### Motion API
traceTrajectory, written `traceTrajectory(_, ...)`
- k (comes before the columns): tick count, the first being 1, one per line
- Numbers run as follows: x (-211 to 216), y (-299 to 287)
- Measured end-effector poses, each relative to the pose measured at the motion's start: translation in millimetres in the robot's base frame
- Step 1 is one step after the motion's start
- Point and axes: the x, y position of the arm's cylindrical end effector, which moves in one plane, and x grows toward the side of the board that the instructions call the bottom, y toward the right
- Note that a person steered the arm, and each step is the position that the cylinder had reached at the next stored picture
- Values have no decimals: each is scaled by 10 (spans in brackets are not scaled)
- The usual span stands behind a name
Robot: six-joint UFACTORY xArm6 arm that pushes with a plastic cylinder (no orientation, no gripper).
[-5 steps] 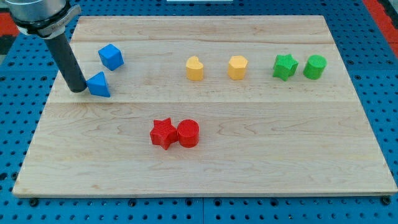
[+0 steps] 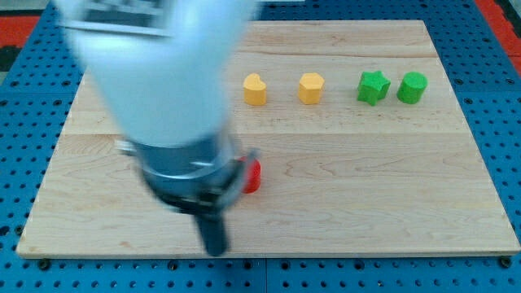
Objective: Move the red star below the blue triangle
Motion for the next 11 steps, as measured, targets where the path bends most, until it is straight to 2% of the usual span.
traceTrajectory(1,-407,247)
traceTrajectory(2,-750,64)
traceTrajectory(5,-1603,-1237)
traceTrajectory(6,-1644,-673)
traceTrajectory(7,-2098,-522)
traceTrajectory(8,-2174,-1038)
traceTrajectory(10,-1923,-1248)
traceTrajectory(11,-1639,-1340)
